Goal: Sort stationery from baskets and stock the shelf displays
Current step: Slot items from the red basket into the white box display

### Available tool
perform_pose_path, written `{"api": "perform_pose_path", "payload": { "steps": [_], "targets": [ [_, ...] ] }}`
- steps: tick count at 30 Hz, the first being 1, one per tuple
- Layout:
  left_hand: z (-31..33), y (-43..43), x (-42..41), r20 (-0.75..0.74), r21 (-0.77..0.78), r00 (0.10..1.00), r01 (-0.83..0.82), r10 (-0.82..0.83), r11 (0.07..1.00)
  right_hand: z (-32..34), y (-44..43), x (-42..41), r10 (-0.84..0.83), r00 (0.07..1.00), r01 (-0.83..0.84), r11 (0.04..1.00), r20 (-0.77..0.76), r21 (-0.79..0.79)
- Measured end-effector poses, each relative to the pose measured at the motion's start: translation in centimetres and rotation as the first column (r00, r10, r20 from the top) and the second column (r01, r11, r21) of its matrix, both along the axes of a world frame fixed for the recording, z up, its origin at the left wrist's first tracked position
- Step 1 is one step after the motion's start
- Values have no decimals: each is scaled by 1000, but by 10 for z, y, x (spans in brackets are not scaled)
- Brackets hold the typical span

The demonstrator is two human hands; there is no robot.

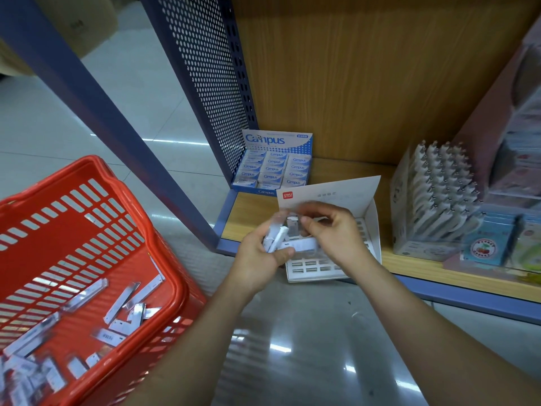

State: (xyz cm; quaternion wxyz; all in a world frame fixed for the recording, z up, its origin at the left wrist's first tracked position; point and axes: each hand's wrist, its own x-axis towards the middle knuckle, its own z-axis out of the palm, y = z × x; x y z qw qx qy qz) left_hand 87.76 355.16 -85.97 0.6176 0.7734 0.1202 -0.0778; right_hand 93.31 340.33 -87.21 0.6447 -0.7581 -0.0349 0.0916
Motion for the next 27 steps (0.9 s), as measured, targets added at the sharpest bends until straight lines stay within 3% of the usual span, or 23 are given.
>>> {"api": "perform_pose_path", "payload": {
  "steps": [4,7,11,13,16,18,21,25,27],
  "targets": [
    [1,1,-13,-96,-158,968,-243,230,957,5,1,-3,22,1000,-22,997,0,-74],
    [4,-5,-21,-162,-281,933,-356,322,891,20,-7,-11,-21,993,39,989,-120,145],
    [13,-21,-30,-201,-398,932,-360,303,844,25,-17,-27,171,939,-18,891,-298,454],
    [15,-28,-32,-231,-393,938,-332,257,858,24,-17,-34,199,929,-1,845,-312,535],
    [19,-28,-31,-354,-326,908,-346,226,880,24,-17,-38,137,907,172,741,-398,649],
    [21,-24,-29,-455,-376,871,-376,186,847,23,-18,-39,90,886,269,700,-454,662],
    [18,-21,-31,-512,-432,844,-411,157,803,22,-19,-43,108,873,259,723,-475,641],
    [19,-27,-35,-457,-469,869,-417,190,779,28,-14,-46,86,835,277,788,-544,550],
    [22,-31,-34,-410,-497,887,-414,214,763,29,-12,-51,104,857,171,867,-505,469]
  ]
}}
